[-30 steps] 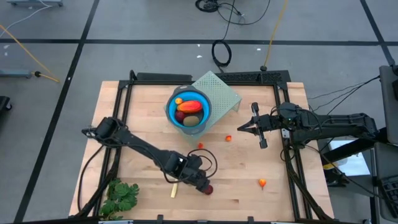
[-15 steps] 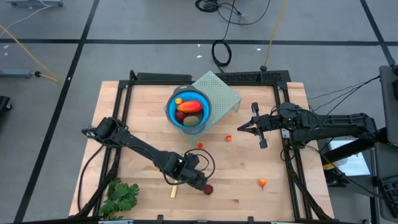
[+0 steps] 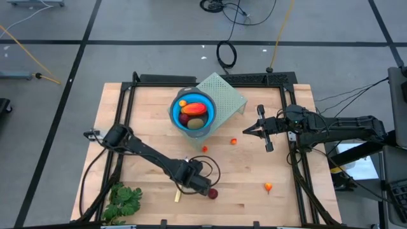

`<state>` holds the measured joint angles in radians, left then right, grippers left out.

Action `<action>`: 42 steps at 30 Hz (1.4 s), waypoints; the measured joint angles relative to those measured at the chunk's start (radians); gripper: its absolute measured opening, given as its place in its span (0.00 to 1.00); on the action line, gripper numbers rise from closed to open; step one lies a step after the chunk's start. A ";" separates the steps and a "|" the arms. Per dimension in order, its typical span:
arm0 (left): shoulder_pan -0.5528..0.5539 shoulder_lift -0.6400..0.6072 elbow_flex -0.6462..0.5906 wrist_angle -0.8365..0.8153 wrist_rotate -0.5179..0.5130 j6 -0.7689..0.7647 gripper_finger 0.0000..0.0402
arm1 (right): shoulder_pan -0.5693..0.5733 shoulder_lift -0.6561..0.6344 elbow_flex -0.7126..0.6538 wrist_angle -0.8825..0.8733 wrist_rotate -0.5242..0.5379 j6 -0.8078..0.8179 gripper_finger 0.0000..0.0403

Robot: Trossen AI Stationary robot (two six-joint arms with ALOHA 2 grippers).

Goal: Pick & Place Fruit
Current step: Put the kiwi into the blue strainer bowl

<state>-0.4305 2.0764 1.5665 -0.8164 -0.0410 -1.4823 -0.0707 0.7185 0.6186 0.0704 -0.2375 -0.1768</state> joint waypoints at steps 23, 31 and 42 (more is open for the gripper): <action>0.005 -0.001 0.000 -0.025 -0.039 0.022 0.95 | 0.000 0.000 0.000 0.000 0.000 0.000 0.01; 0.016 0.029 0.000 -0.012 -0.008 0.033 0.95 | 0.000 0.000 0.000 0.000 0.000 0.000 0.01; 0.032 0.044 0.000 -0.025 0.018 0.046 0.88 | 0.000 0.000 0.000 0.007 0.000 0.000 0.01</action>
<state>-0.3980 2.1204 1.5661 -0.8410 -0.0227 -1.4364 -0.0707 0.7185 0.6186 0.0777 -0.2375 -0.1771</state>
